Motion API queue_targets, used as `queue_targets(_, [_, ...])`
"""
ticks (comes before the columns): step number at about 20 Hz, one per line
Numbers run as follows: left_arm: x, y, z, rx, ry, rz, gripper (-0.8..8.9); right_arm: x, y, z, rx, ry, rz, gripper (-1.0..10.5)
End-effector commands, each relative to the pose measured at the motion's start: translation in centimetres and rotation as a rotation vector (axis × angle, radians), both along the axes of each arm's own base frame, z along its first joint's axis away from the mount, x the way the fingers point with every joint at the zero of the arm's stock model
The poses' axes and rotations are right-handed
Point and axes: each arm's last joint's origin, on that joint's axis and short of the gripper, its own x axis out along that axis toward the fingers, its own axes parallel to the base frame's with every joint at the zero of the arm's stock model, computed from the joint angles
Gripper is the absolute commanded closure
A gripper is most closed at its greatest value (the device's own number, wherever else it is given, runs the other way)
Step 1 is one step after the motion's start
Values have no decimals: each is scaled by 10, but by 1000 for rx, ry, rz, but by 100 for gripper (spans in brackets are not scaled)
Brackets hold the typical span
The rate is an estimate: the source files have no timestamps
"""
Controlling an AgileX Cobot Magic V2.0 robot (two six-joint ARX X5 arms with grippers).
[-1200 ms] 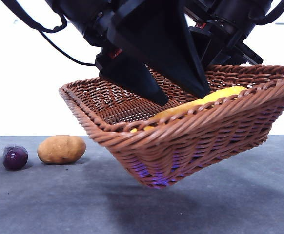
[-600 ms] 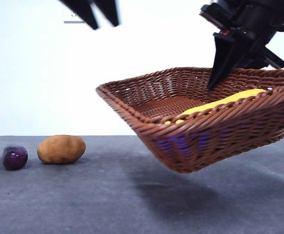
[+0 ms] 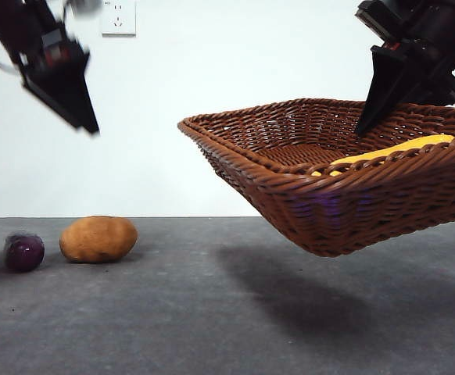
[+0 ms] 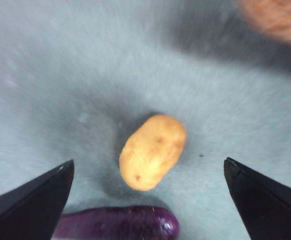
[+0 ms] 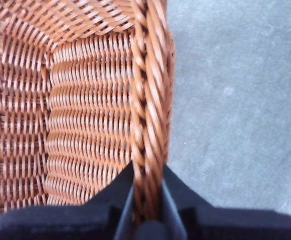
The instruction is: Help me put the vegetables on the table into the basket
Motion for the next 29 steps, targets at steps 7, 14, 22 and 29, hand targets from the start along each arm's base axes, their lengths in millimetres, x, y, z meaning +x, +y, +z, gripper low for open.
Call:
queue_targets(7, [46,-10,-83,20,155,-41,311,-1,0,4,2,-43,43,958])
queue_targets(14, [60,-14,-112,3,176,-51,311,0,0,5,3,-58,46,958])
queue_targets(22, [62,-14,-118,9,187,-47,604,3,1,7,12,-91,41,958])
queue_targets(29, [66,-16,-114,-21,160,-16,821,3,1,7,14,-86,38,958])
